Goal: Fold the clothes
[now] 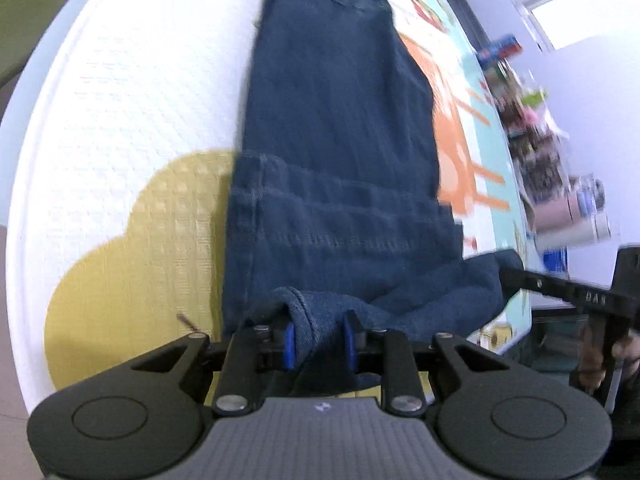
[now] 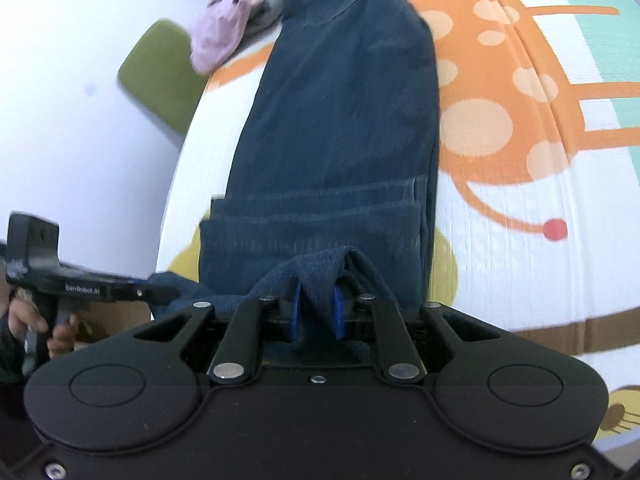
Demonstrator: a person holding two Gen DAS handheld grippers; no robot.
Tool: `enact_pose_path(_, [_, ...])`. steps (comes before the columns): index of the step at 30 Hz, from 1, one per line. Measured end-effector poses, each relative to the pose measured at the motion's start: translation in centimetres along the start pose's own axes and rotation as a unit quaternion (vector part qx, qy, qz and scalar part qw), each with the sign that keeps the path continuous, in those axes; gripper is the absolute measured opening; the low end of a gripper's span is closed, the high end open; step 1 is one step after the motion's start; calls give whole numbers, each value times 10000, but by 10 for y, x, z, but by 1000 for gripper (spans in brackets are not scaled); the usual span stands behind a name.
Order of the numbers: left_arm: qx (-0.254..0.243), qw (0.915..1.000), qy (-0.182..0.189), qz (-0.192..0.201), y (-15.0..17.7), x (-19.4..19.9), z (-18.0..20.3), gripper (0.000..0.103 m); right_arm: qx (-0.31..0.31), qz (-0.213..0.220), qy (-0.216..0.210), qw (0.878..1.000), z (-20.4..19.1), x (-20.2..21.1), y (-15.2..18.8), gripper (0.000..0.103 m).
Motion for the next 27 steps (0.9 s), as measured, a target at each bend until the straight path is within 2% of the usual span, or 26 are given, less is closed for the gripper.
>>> enact_pose_path(10, [242, 9975, -51, 668, -74, 8, -4, 21, -504, 459, 203, 9975, 26, -2, -49, 14])
enact_pose_path(15, [589, 9954, -142, 737, -104, -10, -11, 20, -767, 630, 345, 9945, 43, -18, -69, 14])
enact_pose_path(21, [1031, 9910, -444, 730, -134, -35, -20, 18, -1117, 829, 373, 9896, 67, -41, -89, 14])
enact_pose_path(27, [903, 9906, -651, 790, -138, -29, -13, 19, -1313, 808, 407, 9872, 80, -53, -98, 18])
Point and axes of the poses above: each gripper's, at about its wrist camera, not at the fingertips, and x roughly against the way its jaws point, z to its right, y to its underside, the point moved 6 cm from there along -x, roughly the way its jaws point, and after that the axes turned 14 degrees about -z, right-handed, at the moved point
